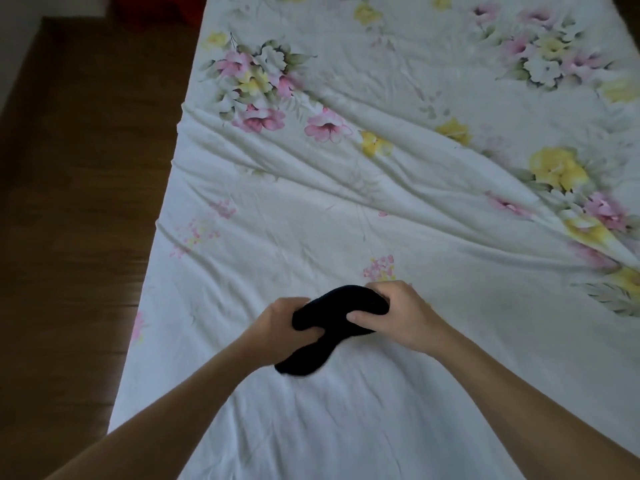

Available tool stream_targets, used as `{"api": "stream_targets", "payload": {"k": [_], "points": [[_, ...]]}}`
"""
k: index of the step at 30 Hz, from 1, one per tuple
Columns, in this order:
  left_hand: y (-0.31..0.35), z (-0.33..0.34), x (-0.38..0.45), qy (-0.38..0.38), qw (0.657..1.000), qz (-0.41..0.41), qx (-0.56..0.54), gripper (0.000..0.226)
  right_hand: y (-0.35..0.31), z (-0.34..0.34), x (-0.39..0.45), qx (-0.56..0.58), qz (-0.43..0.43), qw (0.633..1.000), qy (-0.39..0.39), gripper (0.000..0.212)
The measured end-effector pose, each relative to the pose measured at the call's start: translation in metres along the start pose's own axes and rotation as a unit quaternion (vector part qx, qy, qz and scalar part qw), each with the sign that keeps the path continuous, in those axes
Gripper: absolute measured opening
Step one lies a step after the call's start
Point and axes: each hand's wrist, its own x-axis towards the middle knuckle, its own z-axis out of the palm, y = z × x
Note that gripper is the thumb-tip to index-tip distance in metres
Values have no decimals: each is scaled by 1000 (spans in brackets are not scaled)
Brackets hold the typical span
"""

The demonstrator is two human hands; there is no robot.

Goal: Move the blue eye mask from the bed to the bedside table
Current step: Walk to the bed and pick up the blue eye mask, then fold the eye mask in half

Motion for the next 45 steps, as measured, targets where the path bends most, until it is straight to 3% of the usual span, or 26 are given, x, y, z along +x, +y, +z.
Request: {"api": "stream_targets", "payload": {"k": [3, 6, 9, 11, 17, 22, 24, 27, 31, 34, 38, 42, 45], "points": [[15, 5, -38, -8, 982, -59, -182, 17, -26, -9, -16, 175, 60, 982, -22, 16], [42, 11, -80, 29, 940, -103, -325, 25, -63, -11, -43, 337, 141, 930, -24, 18], [78, 10, -123, 29, 889, -131, -437, 36, -108, -12, -73, 387, 176, 905, -8, 17], [104, 3, -155, 4, 875, -130, -467, 43, -140, -18, -94, 391, 181, 902, 14, 17], [173, -34, -239, -19, 860, -147, -489, 41, -243, -57, -152, 301, 45, 952, 42, 19], [225, -80, -289, 4, 862, -121, -492, 27, -320, -87, -202, 217, -127, 964, 86, 40], [241, -97, -303, 15, 865, -95, -492, 25, -343, -93, -222, 149, -197, 964, 96, 39], [254, -117, -318, 31, 870, -58, -488, 22, -366, -94, -245, 30, -297, 946, 127, 46], [260, -137, -333, 13, 863, -23, -504, 28, -382, -88, -260, -126, -404, 895, 141, 47], [262, -151, -343, -12, 847, 4, -532, 31, -387, -84, -264, -188, -443, 865, 141, 48], [265, -163, -354, -56, 797, 20, -601, 48, -393, -86, -269, -210, -451, 858, 129, 39], [267, -164, -359, -55, 784, 33, -617, 48, -400, -86, -272, -213, -428, 873, 97, 36], [270, -161, -358, -30, 799, 48, -599, 38, -406, -89, -271, -123, -387, 908, 98, 27]]}}
